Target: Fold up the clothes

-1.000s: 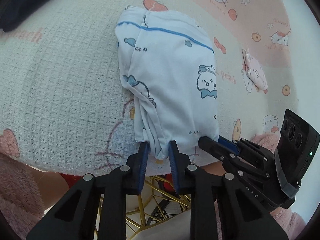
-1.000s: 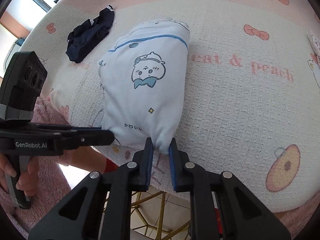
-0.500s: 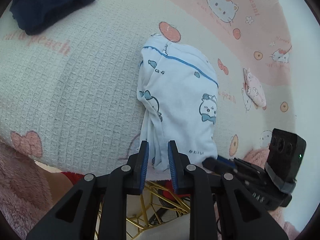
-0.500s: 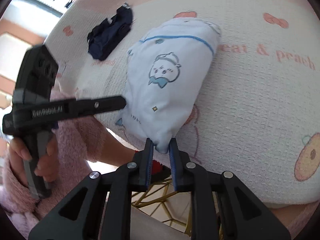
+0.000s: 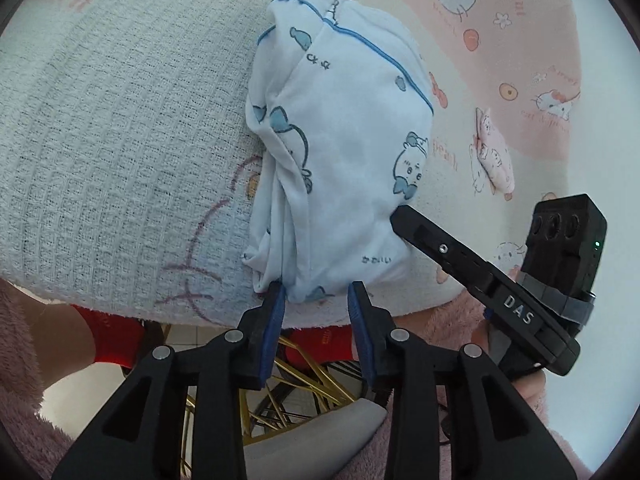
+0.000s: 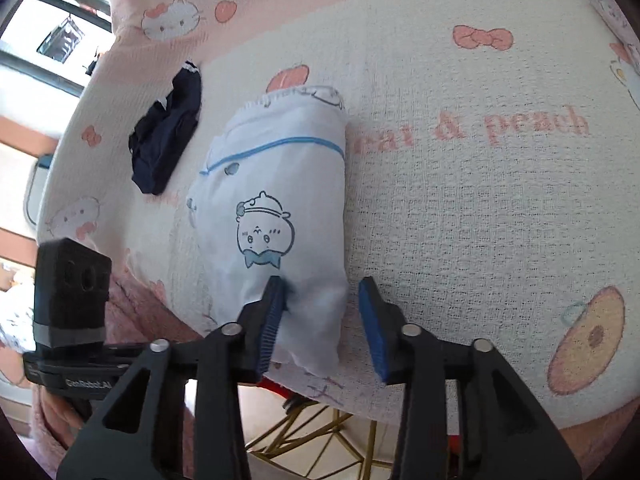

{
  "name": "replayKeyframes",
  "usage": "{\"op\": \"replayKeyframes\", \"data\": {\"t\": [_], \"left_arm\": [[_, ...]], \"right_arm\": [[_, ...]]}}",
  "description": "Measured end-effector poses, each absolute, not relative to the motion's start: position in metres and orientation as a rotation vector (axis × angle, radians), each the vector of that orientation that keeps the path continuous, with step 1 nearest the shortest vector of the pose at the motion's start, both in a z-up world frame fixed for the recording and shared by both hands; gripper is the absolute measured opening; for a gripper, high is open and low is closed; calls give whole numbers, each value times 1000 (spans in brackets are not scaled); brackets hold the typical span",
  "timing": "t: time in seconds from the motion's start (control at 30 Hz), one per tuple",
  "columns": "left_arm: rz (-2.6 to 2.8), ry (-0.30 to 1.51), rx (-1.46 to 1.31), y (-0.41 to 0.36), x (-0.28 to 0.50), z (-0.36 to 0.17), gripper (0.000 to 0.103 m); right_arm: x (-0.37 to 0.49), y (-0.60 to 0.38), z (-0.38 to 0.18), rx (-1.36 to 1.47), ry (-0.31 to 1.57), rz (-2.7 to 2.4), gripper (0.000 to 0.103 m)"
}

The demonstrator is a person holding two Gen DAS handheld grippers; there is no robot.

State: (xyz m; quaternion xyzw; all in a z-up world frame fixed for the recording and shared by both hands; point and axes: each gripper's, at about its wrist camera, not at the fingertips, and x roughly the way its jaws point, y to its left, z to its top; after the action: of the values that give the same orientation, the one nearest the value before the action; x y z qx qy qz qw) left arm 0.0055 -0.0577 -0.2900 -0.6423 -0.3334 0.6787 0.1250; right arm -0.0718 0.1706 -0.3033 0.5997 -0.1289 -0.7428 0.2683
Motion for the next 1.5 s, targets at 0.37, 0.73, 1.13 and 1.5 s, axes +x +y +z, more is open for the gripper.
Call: {"op": "replayKeyframes", "data": {"t": [0.37, 0.73, 1.13, 1.5], "left_arm": [[2126, -856, -1852, -45, -12, -281, 21], [2244, -1027, -1763, -85, -15, -272, 21], [2111, -1048, -1820, -60, 3, -273, 43], [2197, -894, -1846, -46, -17, -281, 35]], "right_arm": [[-53, 158, -298, 1568, -131, -2045, 7], [-16, 131, -286, 1591, 58, -1840, 9], [-102, 177, -262, 1617, -178, -2198, 36], [-121, 165, -287, 1634, -59, -2126, 28]]}}
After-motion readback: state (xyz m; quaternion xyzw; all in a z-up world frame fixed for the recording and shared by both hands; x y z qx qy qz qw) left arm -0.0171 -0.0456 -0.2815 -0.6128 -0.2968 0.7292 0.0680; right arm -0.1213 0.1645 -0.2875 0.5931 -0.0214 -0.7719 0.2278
